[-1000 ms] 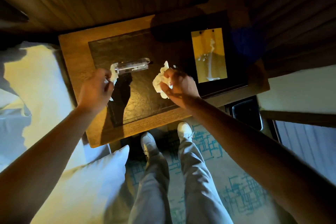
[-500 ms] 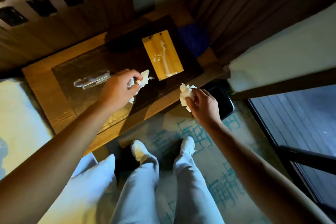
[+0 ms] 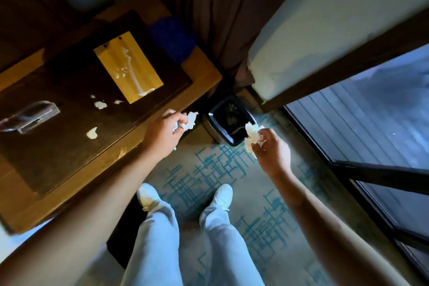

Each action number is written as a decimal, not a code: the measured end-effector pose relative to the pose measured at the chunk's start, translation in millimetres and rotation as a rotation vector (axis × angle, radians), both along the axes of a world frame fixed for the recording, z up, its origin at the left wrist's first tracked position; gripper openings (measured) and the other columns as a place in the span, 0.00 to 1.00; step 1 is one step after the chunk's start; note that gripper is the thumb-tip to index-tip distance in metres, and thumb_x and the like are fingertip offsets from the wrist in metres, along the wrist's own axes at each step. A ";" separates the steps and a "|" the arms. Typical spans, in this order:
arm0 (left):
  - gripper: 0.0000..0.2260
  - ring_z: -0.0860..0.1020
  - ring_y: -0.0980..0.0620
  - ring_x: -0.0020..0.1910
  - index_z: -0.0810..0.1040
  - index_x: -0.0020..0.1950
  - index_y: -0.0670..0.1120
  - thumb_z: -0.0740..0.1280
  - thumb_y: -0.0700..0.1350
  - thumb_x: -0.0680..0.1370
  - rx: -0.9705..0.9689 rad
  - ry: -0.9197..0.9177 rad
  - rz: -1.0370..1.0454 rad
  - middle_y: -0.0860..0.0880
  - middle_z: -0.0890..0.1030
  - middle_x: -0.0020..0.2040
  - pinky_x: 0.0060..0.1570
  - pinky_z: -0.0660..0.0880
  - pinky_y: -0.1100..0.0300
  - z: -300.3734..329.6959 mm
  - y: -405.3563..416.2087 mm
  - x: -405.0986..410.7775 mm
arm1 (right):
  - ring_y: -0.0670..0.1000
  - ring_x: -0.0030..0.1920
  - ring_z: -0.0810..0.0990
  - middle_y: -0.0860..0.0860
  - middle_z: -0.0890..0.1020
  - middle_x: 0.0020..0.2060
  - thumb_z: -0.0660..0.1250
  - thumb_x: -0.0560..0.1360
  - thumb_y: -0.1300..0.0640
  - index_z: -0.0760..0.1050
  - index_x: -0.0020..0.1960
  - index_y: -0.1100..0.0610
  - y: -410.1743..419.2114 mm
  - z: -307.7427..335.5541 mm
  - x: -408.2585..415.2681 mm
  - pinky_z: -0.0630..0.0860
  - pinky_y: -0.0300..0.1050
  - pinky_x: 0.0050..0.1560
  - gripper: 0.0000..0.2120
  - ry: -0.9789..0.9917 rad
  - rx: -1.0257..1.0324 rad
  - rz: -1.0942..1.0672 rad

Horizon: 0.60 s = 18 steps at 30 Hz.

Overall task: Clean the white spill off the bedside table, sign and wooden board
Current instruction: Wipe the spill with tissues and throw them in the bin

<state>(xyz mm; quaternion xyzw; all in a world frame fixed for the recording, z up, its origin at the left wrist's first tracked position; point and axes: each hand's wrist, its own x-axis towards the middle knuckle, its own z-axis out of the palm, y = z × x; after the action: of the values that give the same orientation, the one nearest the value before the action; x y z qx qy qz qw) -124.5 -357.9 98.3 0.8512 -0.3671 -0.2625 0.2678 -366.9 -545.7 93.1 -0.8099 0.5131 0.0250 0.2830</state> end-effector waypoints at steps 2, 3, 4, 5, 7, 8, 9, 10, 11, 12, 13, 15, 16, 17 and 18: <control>0.07 0.80 0.44 0.50 0.81 0.49 0.44 0.71 0.34 0.74 0.020 -0.007 0.003 0.47 0.80 0.54 0.45 0.69 0.60 -12.8 -22.0 -12.8 | 0.58 0.45 0.83 0.52 0.85 0.44 0.70 0.70 0.57 0.74 0.61 0.47 -14.8 -13.1 -7.4 0.79 0.49 0.47 0.20 -0.015 0.018 -0.017; 0.06 0.80 0.44 0.50 0.81 0.49 0.44 0.71 0.34 0.74 0.028 -0.007 0.004 0.47 0.80 0.55 0.45 0.68 0.60 -20.0 -33.1 -16.5 | 0.58 0.46 0.83 0.52 0.86 0.45 0.70 0.70 0.57 0.74 0.62 0.48 -21.0 -21.0 -8.8 0.79 0.49 0.48 0.21 -0.019 0.026 -0.027; 0.06 0.80 0.44 0.50 0.81 0.49 0.44 0.71 0.35 0.75 0.038 0.001 -0.001 0.47 0.80 0.55 0.45 0.69 0.59 -27.4 -42.3 -18.7 | 0.58 0.48 0.83 0.52 0.86 0.47 0.70 0.70 0.57 0.76 0.62 0.49 -25.0 -28.6 -8.5 0.78 0.48 0.49 0.20 -0.020 0.030 -0.037; 0.06 0.79 0.44 0.50 0.81 0.49 0.44 0.70 0.35 0.75 0.044 0.007 -0.013 0.47 0.79 0.56 0.45 0.69 0.59 -32.9 -50.7 -20.8 | 0.58 0.49 0.83 0.53 0.86 0.48 0.71 0.71 0.57 0.77 0.60 0.50 -29.1 -34.5 -7.5 0.77 0.47 0.49 0.18 -0.026 0.027 -0.045; 0.05 0.79 0.45 0.50 0.81 0.48 0.44 0.70 0.36 0.75 0.050 0.014 -0.066 0.48 0.79 0.56 0.45 0.70 0.59 -54.3 -76.0 -25.3 | 0.59 0.51 0.83 0.53 0.85 0.48 0.71 0.71 0.57 0.79 0.57 0.52 -39.6 -56.9 -6.2 0.75 0.46 0.49 0.14 -0.030 0.030 -0.088; 0.04 0.79 0.46 0.49 0.80 0.48 0.44 0.70 0.36 0.76 0.061 0.024 -0.088 0.49 0.79 0.57 0.43 0.70 0.59 -64.2 -85.9 -26.9 | 0.59 0.51 0.82 0.53 0.85 0.48 0.71 0.71 0.57 0.79 0.56 0.53 -41.2 -67.0 -3.2 0.74 0.46 0.48 0.13 -0.021 0.043 -0.095; 0.04 0.78 0.47 0.47 0.80 0.48 0.44 0.69 0.36 0.76 0.077 0.032 -0.114 0.49 0.78 0.57 0.42 0.68 0.59 -76.5 -96.4 -28.3 | 0.59 0.50 0.82 0.54 0.85 0.48 0.71 0.71 0.56 0.79 0.55 0.53 -42.6 -78.7 -0.3 0.73 0.46 0.47 0.12 -0.006 0.061 -0.105; 0.04 0.77 0.48 0.46 0.80 0.48 0.44 0.69 0.37 0.76 0.084 0.040 -0.147 0.49 0.78 0.57 0.41 0.66 0.60 -94.6 -109.2 -28.7 | 0.59 0.49 0.82 0.54 0.85 0.47 0.71 0.71 0.56 0.79 0.54 0.53 -45.4 -94.0 3.3 0.72 0.45 0.45 0.11 0.008 0.073 -0.130; 0.03 0.76 0.50 0.46 0.80 0.48 0.44 0.69 0.37 0.77 0.093 0.049 -0.182 0.49 0.78 0.58 0.41 0.65 0.61 -111.5 -121.3 -29.5 | 0.59 0.48 0.82 0.53 0.85 0.46 0.71 0.71 0.56 0.79 0.52 0.53 -48.0 -108.2 7.3 0.70 0.44 0.43 0.10 0.018 0.074 -0.149; 0.03 0.76 0.50 0.46 0.80 0.48 0.44 0.68 0.37 0.77 0.100 0.057 -0.216 0.49 0.78 0.59 0.42 0.64 0.62 -129.6 -132.8 -29.6 | 0.60 0.47 0.82 0.53 0.85 0.46 0.71 0.71 0.56 0.79 0.51 0.52 -49.9 -123.6 12.3 0.69 0.44 0.42 0.09 0.020 0.064 -0.160; 0.02 0.77 0.48 0.47 0.80 0.48 0.43 0.69 0.37 0.77 0.105 0.057 -0.249 0.49 0.78 0.59 0.42 0.64 0.63 -146.8 -143.8 -28.3 | 0.60 0.47 0.82 0.53 0.85 0.45 0.70 0.71 0.57 0.79 0.50 0.53 -51.1 -140.0 18.0 0.70 0.45 0.41 0.07 0.015 0.046 -0.167; 0.02 0.78 0.47 0.49 0.80 0.48 0.42 0.69 0.37 0.77 0.116 0.052 -0.272 0.48 0.78 0.59 0.43 0.64 0.64 -176.6 -156.3 -26.2 | 0.60 0.47 0.82 0.52 0.84 0.47 0.68 0.72 0.58 0.79 0.50 0.53 -50.4 -169.8 27.7 0.73 0.46 0.43 0.08 0.023 0.031 -0.172; 0.02 0.78 0.48 0.49 0.81 0.49 0.41 0.70 0.36 0.77 0.120 0.048 -0.283 0.48 0.78 0.59 0.43 0.64 0.65 -191.8 -161.2 -24.8 | 0.59 0.48 0.82 0.52 0.84 0.49 0.67 0.72 0.59 0.79 0.52 0.52 -50.9 -186.4 31.5 0.74 0.46 0.44 0.10 0.030 0.020 -0.169; 0.03 0.78 0.48 0.49 0.81 0.49 0.41 0.69 0.36 0.76 0.124 0.039 -0.305 0.47 0.79 0.59 0.44 0.64 0.65 -205.5 -165.4 -23.8 | 0.59 0.49 0.83 0.52 0.84 0.50 0.66 0.72 0.60 0.79 0.53 0.52 -52.2 -202.6 35.4 0.74 0.47 0.45 0.12 0.035 0.010 -0.156; 0.04 0.78 0.47 0.49 0.81 0.49 0.41 0.69 0.35 0.76 0.122 0.025 -0.333 0.47 0.79 0.59 0.44 0.65 0.64 -218.8 -169.6 -22.8 | 0.59 0.50 0.83 0.52 0.84 0.51 0.64 0.72 0.60 0.79 0.55 0.52 -53.2 -219.3 38.2 0.75 0.47 0.45 0.13 0.044 0.006 -0.141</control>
<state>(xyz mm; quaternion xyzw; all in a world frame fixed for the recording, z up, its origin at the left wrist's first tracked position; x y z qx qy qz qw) -147.3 -527.5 -120.5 0.7902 -0.4829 -0.3355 0.1729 -328.7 -598.9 -126.2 -0.7701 0.5751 0.0243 0.2748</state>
